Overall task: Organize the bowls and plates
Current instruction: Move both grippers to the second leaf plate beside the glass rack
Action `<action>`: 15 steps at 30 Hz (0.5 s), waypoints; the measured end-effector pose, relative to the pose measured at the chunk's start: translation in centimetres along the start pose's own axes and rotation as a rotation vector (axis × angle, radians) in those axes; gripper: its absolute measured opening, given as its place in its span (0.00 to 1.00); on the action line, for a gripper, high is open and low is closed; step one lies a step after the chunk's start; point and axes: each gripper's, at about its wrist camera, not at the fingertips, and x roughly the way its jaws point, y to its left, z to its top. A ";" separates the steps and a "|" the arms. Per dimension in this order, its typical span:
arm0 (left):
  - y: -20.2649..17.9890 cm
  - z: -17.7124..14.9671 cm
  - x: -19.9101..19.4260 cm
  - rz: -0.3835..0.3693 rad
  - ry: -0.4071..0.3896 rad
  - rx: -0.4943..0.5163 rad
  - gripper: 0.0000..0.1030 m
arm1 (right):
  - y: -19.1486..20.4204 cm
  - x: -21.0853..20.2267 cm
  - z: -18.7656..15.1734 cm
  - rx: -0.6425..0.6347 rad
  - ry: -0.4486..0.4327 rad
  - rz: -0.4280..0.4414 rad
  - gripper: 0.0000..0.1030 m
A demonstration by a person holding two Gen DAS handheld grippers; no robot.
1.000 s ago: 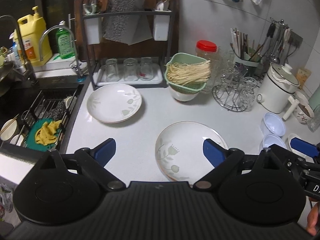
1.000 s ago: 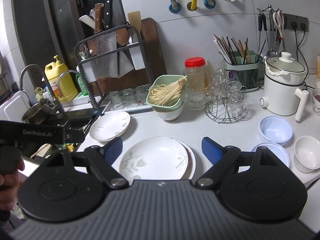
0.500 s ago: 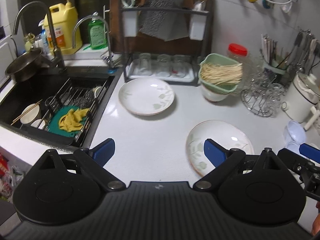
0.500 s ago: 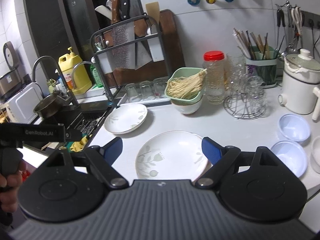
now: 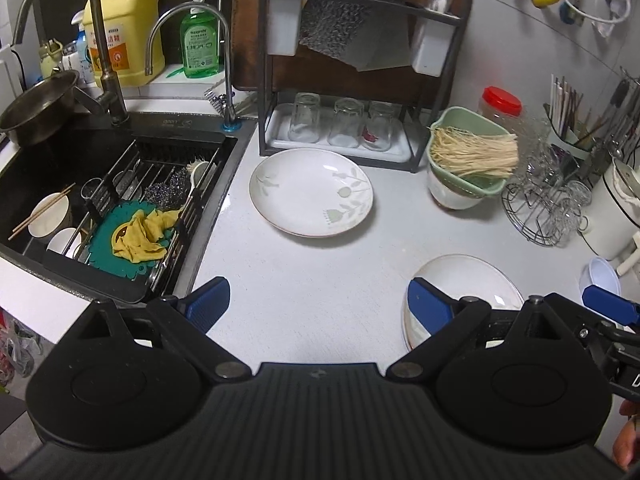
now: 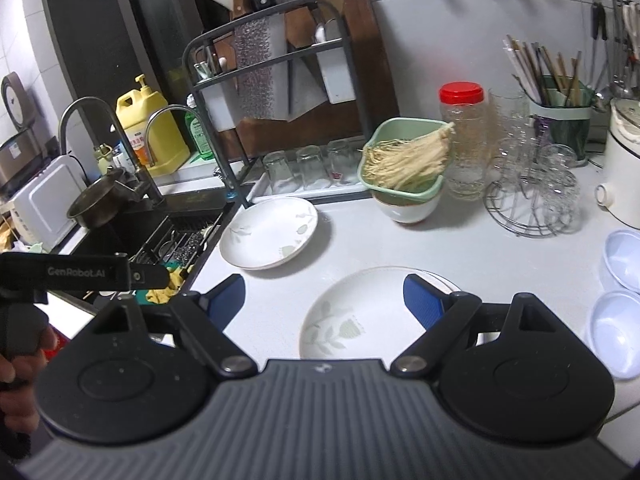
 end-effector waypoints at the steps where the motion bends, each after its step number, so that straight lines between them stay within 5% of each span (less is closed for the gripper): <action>1: 0.3 0.3 0.3 -0.003 0.001 -0.003 0.95 | 0.3 0.4 0.3 -0.007 0.002 0.003 0.85; 15: 5.0 4.3 5.1 -0.020 0.058 -0.025 0.95 | 2.8 7.1 3.3 0.010 0.059 0.011 0.85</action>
